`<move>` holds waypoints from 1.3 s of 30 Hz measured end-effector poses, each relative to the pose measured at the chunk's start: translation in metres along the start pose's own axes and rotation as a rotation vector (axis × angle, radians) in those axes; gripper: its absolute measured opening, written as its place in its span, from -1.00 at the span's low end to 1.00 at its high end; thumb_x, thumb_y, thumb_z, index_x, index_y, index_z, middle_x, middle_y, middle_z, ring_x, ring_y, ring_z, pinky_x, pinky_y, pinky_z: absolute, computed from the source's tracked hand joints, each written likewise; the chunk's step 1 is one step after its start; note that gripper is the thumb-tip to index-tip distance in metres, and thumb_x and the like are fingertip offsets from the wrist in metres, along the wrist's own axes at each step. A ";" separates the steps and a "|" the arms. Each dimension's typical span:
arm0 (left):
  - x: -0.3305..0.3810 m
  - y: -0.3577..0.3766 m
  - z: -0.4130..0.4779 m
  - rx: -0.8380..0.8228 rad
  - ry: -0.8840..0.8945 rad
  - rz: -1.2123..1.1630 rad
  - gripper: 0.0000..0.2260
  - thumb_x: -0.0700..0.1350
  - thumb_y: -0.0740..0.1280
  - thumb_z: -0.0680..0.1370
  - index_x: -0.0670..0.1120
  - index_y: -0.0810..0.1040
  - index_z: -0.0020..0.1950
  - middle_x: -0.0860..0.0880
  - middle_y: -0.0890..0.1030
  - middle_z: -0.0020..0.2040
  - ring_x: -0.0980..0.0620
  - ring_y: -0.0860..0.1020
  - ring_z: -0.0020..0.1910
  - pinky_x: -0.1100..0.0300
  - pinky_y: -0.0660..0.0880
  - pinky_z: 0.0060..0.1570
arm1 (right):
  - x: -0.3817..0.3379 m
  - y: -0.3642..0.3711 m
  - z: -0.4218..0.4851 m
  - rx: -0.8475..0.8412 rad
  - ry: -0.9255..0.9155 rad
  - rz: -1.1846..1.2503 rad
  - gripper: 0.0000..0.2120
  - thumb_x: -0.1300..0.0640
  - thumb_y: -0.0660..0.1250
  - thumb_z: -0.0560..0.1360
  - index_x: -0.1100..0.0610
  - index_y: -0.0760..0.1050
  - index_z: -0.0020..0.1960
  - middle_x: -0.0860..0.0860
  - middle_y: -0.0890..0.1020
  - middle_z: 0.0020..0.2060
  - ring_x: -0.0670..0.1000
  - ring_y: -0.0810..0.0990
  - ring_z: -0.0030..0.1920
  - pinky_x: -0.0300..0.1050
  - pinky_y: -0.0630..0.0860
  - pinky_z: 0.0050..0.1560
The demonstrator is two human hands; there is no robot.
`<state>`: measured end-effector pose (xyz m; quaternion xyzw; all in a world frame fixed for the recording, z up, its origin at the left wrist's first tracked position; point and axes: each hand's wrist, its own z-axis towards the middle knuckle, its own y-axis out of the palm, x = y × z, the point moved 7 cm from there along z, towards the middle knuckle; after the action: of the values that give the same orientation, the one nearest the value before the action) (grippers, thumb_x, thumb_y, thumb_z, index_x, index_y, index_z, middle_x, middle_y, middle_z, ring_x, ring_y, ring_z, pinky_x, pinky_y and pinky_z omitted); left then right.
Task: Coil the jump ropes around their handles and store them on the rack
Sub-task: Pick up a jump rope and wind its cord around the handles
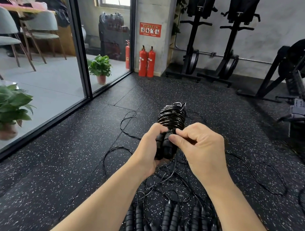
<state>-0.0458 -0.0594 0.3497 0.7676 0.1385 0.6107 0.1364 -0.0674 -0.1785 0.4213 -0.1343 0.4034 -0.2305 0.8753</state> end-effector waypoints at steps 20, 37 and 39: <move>0.005 0.008 0.008 -0.018 0.096 0.000 -0.82 -0.02 0.40 0.26 -0.06 0.58 -0.22 -0.08 0.58 -0.26 -0.08 0.50 -0.19 0.22 0.37 -0.34 | 0.012 -0.008 0.002 -0.051 0.188 0.237 -0.81 0.35 0.42 0.45 0.11 0.62 -0.01 0.03 0.62 -0.23 -0.04 0.61 -0.28 -0.28 0.56 -0.26; 0.009 0.003 0.009 -0.015 0.232 0.271 -0.81 -0.08 0.42 0.26 -0.13 0.52 -0.23 -0.08 0.49 -0.36 -0.01 0.43 -0.38 0.25 0.38 -0.48 | -0.009 0.001 -0.001 -0.133 -0.060 -0.383 -0.89 0.27 0.34 0.50 0.13 0.56 0.00 0.00 0.55 -0.08 0.09 0.58 -0.20 0.11 0.54 -0.20; 0.009 0.004 0.009 -0.031 0.218 0.275 -0.81 -0.06 0.42 0.27 -0.12 0.51 -0.23 -0.10 0.47 -0.35 -0.02 0.42 -0.38 0.27 0.36 -0.48 | -0.012 0.000 -0.002 -0.124 -0.050 -0.397 -0.90 0.25 0.32 0.51 0.13 0.54 0.00 0.00 0.55 -0.07 0.09 0.57 -0.19 0.10 0.54 -0.19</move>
<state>-0.0346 -0.0600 0.3575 0.7062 0.0365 0.7054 0.0476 -0.0754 -0.1723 0.4279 -0.2706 0.3603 -0.3699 0.8125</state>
